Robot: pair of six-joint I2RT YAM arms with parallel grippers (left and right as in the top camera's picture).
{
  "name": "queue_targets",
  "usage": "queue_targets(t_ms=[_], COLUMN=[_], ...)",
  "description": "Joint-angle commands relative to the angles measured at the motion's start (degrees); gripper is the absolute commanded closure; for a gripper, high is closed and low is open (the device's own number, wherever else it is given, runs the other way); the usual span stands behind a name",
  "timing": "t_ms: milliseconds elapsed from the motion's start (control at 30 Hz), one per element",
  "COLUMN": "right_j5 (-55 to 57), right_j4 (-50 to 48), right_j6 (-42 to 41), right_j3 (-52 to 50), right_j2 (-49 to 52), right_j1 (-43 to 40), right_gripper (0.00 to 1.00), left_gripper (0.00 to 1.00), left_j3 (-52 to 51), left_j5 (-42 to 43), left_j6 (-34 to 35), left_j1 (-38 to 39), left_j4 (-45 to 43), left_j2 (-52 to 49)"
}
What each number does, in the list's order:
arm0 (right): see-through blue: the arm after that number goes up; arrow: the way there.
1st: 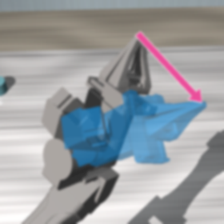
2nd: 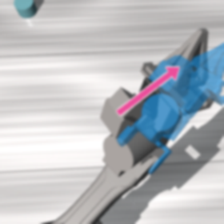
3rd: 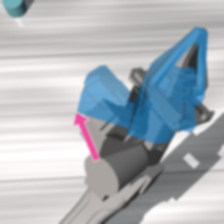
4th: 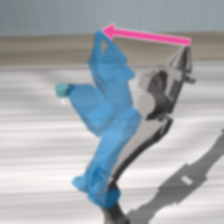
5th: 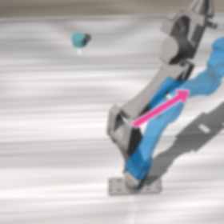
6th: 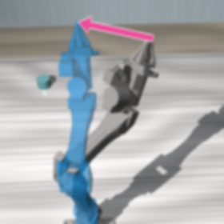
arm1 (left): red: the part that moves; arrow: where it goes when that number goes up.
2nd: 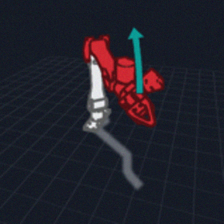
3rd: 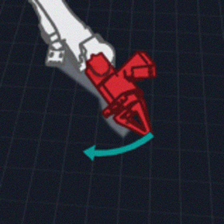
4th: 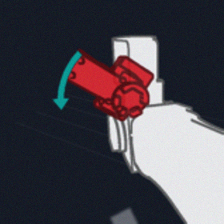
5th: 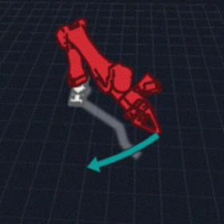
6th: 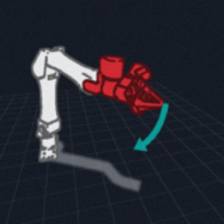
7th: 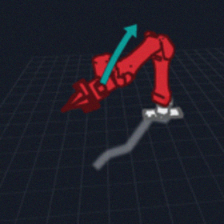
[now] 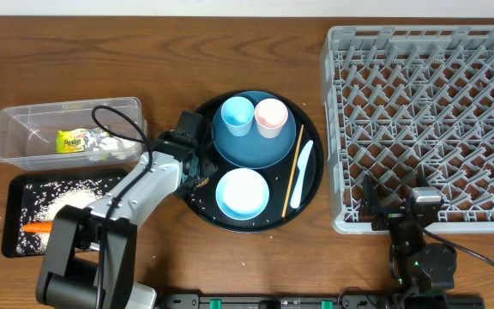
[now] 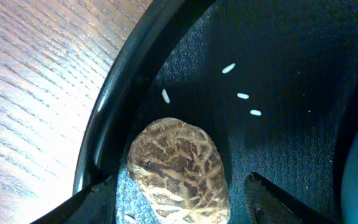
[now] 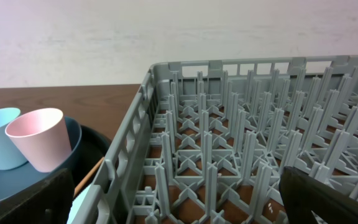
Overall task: Sort waste into correct bins and load items into the dishwasher rack
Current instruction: 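Close the left gripper on the cookie and lift it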
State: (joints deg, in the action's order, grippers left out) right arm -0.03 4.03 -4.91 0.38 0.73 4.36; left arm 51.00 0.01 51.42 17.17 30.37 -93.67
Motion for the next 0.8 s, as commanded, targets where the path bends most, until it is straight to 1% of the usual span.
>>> queue_targets(t_ms=[0,267,400,433,633,733,767], right_j5=[0.5,0.5,0.5,0.5,0.5,0.5,0.5], right_j4=[0.2,0.2,0.2,0.2,0.2,0.2,0.2], right_j6=[0.7,0.7,0.7,0.7,0.7,0.7,0.7], right_j3=[-0.1,-0.1,-0.1,-0.1,-0.1,-0.1,-0.1], right_j2=[0.0,0.0,0.0,0.0,0.0,0.0,0.0], right_j1=[-1.0,-1.0,-1.0,-1.0,-1.0,-1.0,-1.0], right_gripper=[0.01,0.01,0.01,0.01,0.01,0.01,0.01], left_gripper=[0.32,0.33,0.47,0.50,0.51,0.52,0.54], left_j3=[-0.5,-0.5,-0.5,-0.5,-0.5,-0.4,-0.2], left_j5=[-0.5,-0.5,-0.5,-0.5,-0.5,-0.5,-0.5], left_j6=[0.4,0.3,0.3,0.0,-2.3,-2.3,-2.6], left_j1=[0.1,0.1,0.1,0.1,0.1,0.1,0.1], left_j4=[-0.1,-1.7,-2.0,-2.0,-2.0,-2.0,-2.0], left_j2=[-1.5,-4.0,-3.9,-3.9,-3.3,-1.8,-1.0])
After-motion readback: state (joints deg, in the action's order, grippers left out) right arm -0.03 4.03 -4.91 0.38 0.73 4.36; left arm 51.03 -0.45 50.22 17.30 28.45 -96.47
